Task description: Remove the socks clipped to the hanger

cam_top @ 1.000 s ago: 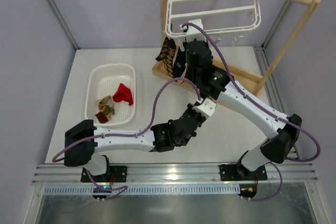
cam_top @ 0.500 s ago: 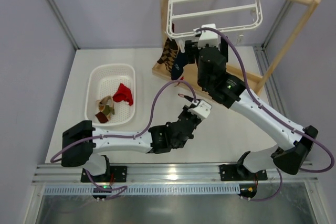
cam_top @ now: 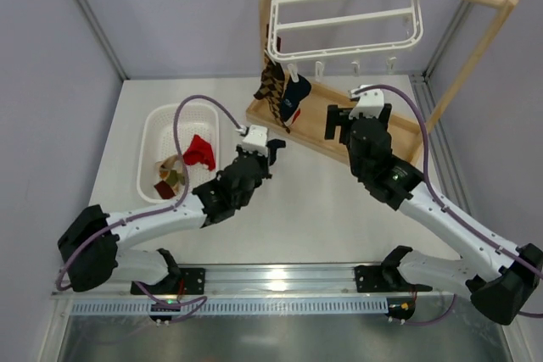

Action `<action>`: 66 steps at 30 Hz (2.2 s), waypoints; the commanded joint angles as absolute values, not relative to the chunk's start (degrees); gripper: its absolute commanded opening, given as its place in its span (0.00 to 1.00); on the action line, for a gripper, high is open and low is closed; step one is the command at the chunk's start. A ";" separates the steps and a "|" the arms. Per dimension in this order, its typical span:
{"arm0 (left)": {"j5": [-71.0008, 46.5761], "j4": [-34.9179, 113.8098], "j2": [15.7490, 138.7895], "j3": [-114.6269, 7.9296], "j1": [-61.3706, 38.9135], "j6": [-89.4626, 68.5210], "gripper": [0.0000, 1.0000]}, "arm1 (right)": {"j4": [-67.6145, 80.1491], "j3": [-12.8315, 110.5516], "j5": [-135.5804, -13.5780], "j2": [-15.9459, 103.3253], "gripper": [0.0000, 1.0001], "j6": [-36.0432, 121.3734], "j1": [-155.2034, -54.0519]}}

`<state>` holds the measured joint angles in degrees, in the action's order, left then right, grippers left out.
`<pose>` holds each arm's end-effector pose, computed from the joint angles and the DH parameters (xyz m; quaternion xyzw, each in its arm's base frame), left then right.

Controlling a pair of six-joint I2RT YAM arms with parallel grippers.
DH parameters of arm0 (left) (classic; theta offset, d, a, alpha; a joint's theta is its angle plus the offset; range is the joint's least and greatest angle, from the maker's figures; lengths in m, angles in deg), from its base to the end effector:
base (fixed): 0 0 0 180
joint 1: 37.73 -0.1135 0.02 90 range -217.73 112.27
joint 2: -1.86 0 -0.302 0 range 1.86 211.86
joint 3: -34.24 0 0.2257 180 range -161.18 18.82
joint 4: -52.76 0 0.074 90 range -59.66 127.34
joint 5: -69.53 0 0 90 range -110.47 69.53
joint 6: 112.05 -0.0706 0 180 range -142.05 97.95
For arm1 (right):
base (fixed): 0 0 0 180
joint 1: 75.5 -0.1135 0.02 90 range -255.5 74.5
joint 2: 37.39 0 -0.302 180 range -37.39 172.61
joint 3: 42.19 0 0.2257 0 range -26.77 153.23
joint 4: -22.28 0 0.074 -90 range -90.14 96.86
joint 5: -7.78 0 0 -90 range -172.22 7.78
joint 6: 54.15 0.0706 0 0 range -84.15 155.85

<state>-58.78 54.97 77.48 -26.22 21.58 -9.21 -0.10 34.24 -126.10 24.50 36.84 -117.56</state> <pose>0.1851 -0.2261 0.3180 0.1037 0.7597 -0.1390 0.6267 0.1960 0.1110 0.4195 -0.0153 0.7409 -0.0384 0.6703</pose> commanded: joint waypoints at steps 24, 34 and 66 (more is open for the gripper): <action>-29.79 53.60 64.35 -18.19 -30.08 13.90 0.00 | 21.45 -3.74 -97.87 22.55 0.91 58.79 -96.95; -34.01 53.17 66.81 -16.16 -31.40 9.77 0.09 | 24.00 -4.01 -94.00 24.40 0.91 59.23 -96.33; -36.11 63.35 59.60 -10.96 -10.53 -0.84 1.00 | 27.87 -4.98 -89.69 26.24 0.91 60.20 -96.24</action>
<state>-33.34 57.33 58.31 -8.21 -17.61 6.35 23.42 -4.86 -90.60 25.15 59.20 -96.39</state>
